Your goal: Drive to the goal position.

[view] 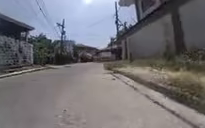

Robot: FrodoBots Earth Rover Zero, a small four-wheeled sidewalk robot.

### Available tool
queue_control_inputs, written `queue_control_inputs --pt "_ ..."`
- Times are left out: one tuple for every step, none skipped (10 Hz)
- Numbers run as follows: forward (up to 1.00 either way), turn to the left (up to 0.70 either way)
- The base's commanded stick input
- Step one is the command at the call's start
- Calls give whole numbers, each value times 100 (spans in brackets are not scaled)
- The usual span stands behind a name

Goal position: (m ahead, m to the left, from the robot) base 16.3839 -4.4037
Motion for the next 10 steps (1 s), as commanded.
queue_control_inputs --pt "100 6" --pt "100 6" --pt "100 6" --pt "100 6" --pt "100 6" --pt "100 6" --pt "100 6" --pt "100 6" --pt "100 6" --pt "100 6"
